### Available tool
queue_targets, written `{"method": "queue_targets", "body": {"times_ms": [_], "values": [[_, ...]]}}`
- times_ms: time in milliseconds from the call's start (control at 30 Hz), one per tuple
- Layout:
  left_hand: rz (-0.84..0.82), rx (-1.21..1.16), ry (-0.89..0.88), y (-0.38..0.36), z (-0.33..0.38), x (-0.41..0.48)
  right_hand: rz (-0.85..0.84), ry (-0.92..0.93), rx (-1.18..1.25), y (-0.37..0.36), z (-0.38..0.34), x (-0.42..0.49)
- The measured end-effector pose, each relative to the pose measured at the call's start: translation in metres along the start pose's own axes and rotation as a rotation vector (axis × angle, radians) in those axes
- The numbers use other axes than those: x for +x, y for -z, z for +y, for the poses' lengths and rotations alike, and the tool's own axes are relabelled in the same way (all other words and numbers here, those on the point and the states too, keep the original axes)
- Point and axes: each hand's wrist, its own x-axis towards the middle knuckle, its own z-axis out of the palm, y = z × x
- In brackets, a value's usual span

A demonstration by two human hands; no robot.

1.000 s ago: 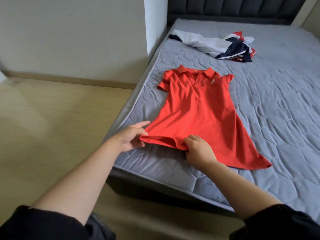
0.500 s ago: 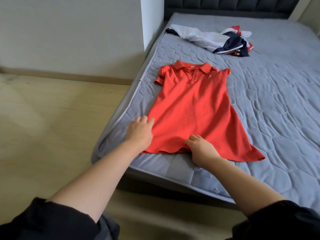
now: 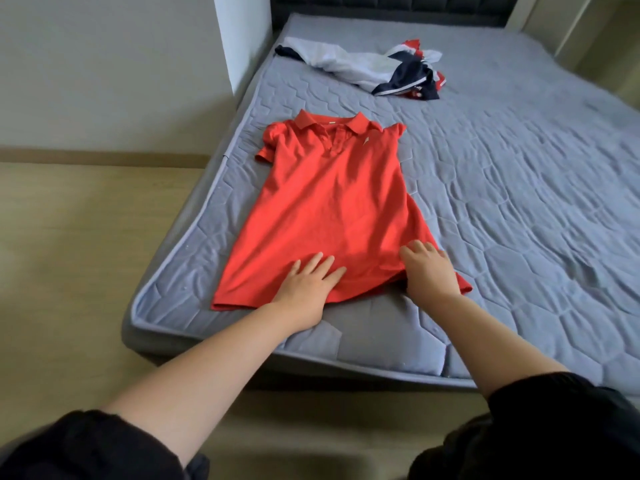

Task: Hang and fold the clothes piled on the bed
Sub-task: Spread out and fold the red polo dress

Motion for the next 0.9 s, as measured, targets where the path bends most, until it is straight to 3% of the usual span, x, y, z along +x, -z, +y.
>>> {"method": "queue_targets", "body": {"times_ms": [133,300,367,467,533,600,733,900], "values": [[0.034,-0.027,-0.057,0.000,-0.004,0.003,-0.029,-0.203,-0.012,0.008,0.019,-0.002],[0.001,-0.146,-0.122,0.011,-0.011,0.003,0.179,-0.341,0.120,0.027,0.027,0.004],[-0.046,-0.201,-0.134,0.016,-0.015,0.002,0.057,-0.385,0.025,0.034,0.028,0.004],[-0.098,-0.167,-0.162,0.017,-0.016,-0.003,-0.342,-0.388,-0.113,0.035,0.026,-0.005],[-0.065,-0.167,-0.168,0.014,-0.014,-0.006,-0.458,-0.373,-0.137,0.028,0.025,-0.011],[0.061,-0.311,-0.096,0.016,-0.013,-0.009,-0.314,-0.399,-0.073,0.029,0.025,-0.008],[0.431,-0.458,0.145,0.030,-0.023,-0.008,0.214,-0.451,0.113,0.043,0.040,0.004],[0.498,-0.367,0.167,0.043,-0.041,-0.014,0.177,-0.524,-0.002,0.034,0.054,0.003]]}}
